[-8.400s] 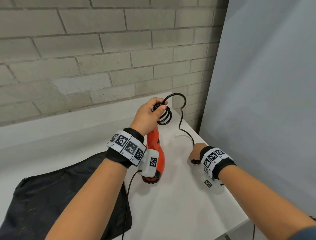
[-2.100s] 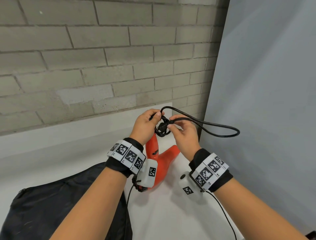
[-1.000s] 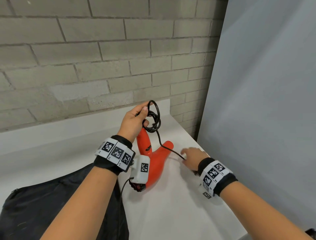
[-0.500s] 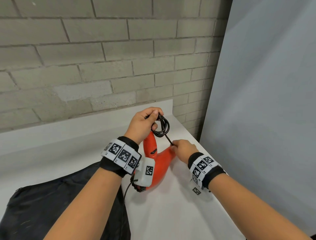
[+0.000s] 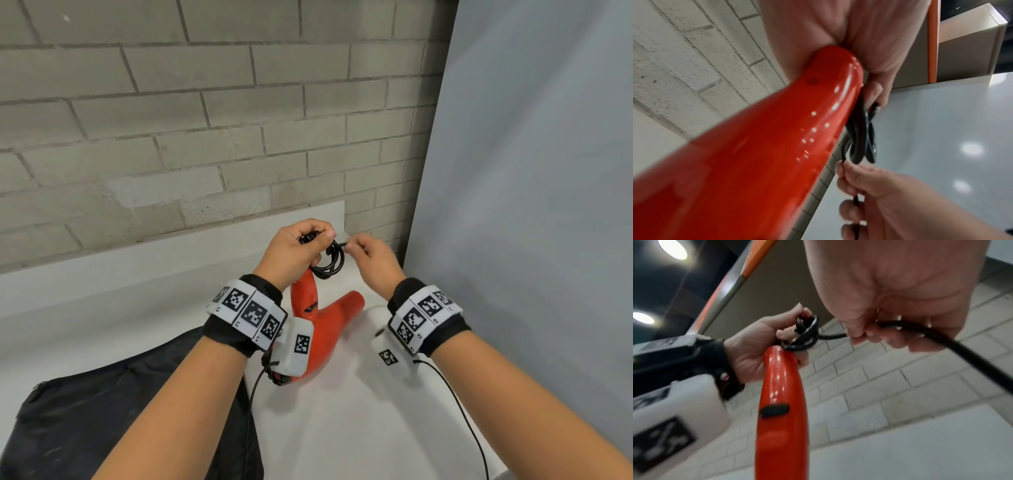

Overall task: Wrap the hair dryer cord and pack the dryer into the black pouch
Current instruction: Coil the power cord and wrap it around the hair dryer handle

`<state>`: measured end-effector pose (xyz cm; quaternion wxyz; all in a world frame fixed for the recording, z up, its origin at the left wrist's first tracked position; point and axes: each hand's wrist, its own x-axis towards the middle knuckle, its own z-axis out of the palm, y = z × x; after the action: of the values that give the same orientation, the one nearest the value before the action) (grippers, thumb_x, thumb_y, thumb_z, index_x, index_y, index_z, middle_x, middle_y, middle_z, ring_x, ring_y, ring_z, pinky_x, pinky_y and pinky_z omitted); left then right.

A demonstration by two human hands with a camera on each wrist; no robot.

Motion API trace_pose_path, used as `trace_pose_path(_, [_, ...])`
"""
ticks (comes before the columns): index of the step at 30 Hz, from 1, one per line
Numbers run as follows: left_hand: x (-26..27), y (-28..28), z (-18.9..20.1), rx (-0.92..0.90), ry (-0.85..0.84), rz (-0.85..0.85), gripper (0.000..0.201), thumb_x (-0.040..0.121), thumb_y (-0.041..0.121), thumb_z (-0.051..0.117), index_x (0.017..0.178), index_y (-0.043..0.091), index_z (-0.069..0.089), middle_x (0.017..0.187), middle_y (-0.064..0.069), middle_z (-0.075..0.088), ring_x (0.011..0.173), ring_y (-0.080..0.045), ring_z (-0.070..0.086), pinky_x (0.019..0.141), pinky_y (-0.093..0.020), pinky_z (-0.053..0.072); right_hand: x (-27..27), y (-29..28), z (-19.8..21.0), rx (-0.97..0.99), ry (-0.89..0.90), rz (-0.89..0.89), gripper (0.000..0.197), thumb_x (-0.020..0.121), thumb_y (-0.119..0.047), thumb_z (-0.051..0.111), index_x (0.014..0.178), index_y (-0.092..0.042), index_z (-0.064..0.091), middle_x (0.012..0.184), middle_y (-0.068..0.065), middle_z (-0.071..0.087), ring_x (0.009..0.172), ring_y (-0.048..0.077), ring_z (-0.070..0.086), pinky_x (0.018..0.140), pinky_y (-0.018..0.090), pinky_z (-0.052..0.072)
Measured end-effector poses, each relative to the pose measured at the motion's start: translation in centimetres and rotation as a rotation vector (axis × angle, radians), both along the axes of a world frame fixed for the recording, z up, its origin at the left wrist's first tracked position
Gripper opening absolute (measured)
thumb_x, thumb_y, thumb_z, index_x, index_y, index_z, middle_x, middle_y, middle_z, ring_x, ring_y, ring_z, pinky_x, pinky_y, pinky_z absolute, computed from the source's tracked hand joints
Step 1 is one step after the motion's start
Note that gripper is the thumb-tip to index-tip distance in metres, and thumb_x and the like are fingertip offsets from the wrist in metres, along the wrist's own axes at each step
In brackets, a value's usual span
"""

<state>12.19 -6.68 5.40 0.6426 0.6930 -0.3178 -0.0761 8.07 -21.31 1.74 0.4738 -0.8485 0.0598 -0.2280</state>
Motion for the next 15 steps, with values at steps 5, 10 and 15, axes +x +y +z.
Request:
trace_pose_path(5, [0.0, 0.1, 0.3, 0.182, -0.063, -0.044, 0.030, 0.089, 0.011, 0.054, 0.118, 0.017, 0.057, 0.054, 0.002, 0.043, 0.041, 0.000, 0.042, 0.049, -0.008, 0.037, -0.6, -0.2, 3.9, 0.000, -0.220, -0.097, 0.014, 0.091, -0.006, 0.049, 0.084, -0.010, 0.060, 0.063, -0.012, 0.047, 0.055, -0.006, 0.046, 0.056, 0.002, 0.036])
trace_pose_path(10, [-0.1, -0.2, 0.7, 0.243, -0.080, -0.009, 0.032, 0.090, 0.010, 0.051, 0.122, 0.016, 0.054, 0.059, 0.001, 0.047, 0.039, 0.002, 0.045, 0.044, -0.006, 0.036, -1.6, 1.1, 5.7, -0.093, -0.298, -0.022, 0.015, 0.088, -0.002, 0.051, 0.087, 0.001, 0.065, 0.079, -0.001, 0.056, 0.071, -0.002, 0.048, 0.066, 0.001, 0.037])
trace_pose_path(15, [-0.2, -0.2, 0.6, 0.240, -0.097, 0.080, 0.017, 0.091, 0.016, 0.050, 0.105, 0.015, 0.061, 0.054, 0.000, 0.048, 0.035, 0.002, 0.044, 0.039, -0.006, 0.032, -2.0, 0.2, 5.0, -0.033, -0.227, 0.013, 0.017, 0.090, -0.007, 0.050, 0.099, -0.004, 0.065, 0.090, 0.005, 0.061, 0.073, -0.007, 0.053, 0.069, 0.002, 0.038])
